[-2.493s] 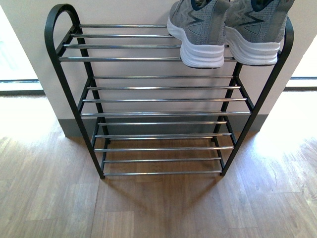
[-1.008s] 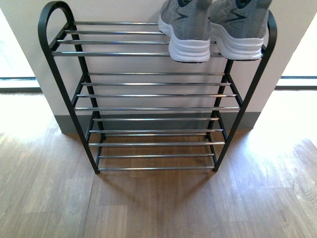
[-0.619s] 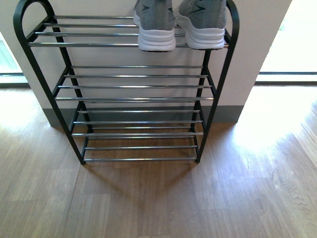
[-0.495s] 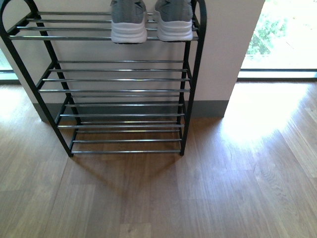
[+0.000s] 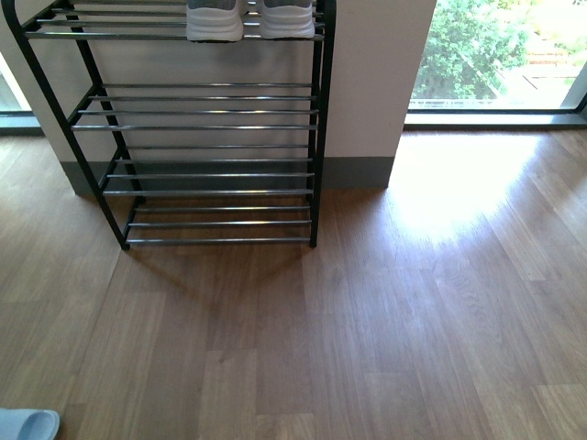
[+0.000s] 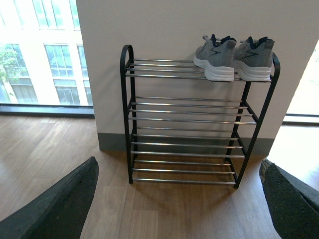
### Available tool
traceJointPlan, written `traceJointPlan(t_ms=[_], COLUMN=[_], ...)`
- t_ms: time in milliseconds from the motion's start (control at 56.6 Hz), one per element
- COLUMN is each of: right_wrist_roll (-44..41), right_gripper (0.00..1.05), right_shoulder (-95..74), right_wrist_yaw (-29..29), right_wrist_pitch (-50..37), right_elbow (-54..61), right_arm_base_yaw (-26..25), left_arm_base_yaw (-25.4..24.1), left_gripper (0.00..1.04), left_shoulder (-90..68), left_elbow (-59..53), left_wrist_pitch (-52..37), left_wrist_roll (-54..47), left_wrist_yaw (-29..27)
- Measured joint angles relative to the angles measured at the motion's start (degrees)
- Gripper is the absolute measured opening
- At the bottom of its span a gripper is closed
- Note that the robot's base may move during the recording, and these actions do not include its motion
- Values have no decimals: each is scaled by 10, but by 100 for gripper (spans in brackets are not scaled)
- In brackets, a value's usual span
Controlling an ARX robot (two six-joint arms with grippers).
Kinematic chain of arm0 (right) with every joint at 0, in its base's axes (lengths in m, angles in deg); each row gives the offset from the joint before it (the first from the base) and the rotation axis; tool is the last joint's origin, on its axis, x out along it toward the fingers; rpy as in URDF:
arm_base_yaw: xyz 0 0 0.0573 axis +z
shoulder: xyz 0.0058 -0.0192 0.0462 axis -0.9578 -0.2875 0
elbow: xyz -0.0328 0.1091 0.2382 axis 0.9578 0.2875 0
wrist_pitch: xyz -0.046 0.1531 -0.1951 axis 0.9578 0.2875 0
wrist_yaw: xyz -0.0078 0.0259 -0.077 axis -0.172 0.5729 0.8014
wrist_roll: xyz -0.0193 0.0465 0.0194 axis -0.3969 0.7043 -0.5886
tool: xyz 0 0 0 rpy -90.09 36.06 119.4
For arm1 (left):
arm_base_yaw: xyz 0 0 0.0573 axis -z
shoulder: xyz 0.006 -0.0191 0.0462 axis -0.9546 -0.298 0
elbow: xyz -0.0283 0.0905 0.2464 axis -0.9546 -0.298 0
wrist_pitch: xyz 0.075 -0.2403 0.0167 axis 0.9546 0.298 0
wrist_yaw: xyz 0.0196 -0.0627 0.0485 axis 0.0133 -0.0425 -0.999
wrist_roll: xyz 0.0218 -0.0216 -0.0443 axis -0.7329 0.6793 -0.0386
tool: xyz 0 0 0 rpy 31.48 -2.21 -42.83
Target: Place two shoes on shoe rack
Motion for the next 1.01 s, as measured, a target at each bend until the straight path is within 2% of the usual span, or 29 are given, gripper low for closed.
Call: traceJointPlan(t_ms=[1008], right_wrist_roll=[0], right_gripper=[96], right_shoulder=[0], right_wrist_yaw=[-1], right_wrist_pitch=[0], right_elbow=[0], right_arm_base_yaw=[0], left_arm_base_yaw=[0], left_gripper=[95], left_shoulder=[0], left_elbow=[0], left_wrist_pitch=[0], left_wrist_roll=[0], left_wrist_yaw=[0])
